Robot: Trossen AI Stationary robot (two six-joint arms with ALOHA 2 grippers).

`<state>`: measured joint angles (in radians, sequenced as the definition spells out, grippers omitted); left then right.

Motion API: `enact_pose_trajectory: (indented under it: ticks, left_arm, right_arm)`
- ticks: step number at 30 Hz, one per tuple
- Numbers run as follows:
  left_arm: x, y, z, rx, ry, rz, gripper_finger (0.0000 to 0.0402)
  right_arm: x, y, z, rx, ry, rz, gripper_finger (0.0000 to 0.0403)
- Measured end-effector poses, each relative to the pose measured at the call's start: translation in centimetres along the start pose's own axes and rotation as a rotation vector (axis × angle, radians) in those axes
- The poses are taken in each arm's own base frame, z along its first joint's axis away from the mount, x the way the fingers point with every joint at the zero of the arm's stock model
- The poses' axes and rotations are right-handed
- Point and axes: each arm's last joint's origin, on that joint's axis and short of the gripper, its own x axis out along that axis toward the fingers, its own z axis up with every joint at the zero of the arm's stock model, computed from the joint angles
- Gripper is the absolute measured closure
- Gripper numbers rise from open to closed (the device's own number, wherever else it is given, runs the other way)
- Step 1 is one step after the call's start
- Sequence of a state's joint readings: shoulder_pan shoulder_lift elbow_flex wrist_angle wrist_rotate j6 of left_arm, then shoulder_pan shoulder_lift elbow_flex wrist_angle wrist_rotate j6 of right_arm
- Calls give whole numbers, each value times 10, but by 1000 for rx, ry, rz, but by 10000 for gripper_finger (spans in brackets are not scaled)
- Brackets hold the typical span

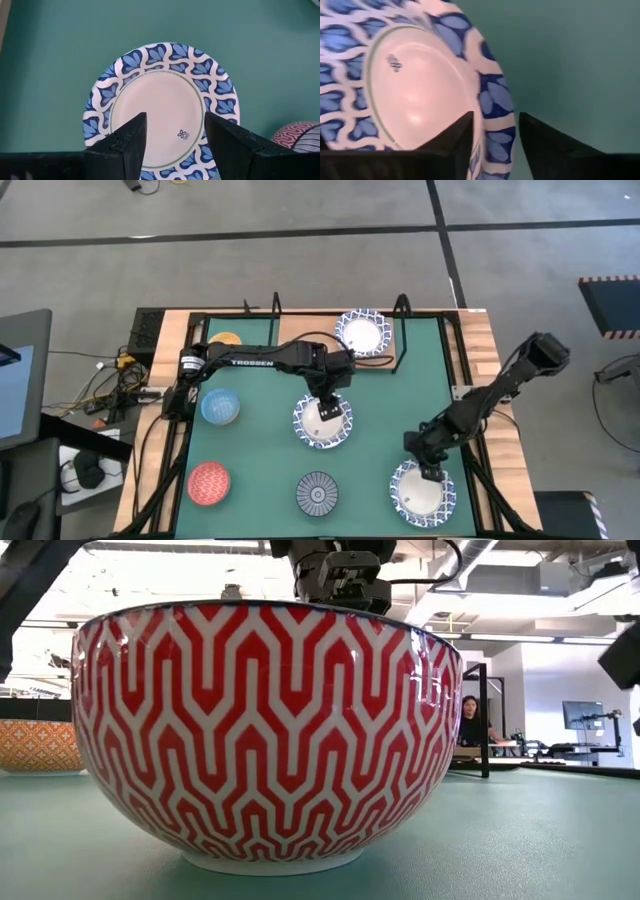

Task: Place and stack bowls onto a shelf
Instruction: Stack the bottom blue and white bowl on the blue and white bowl on the shelf

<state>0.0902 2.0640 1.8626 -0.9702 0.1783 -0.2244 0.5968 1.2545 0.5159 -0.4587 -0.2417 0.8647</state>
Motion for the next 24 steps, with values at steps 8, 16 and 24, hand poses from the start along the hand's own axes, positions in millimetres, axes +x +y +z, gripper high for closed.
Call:
enact_pose_trajectory:
  ticks: [8, 16, 24]
  left_arm:
    - [0, 1, -5, 20, 50, 11, 219]
    - [-5, -1, -8, 5, 70, -17, 219]
    - [-27, -7, -5, 3, -22, -29, 219]
  right_arm:
    - [-5, 0, 4, 94, -37, 27, 383]
    - [-30, -7, 13, 261, -299, 2, 373]
    - [-61, -22, 24, 440, -579, 11, 382]
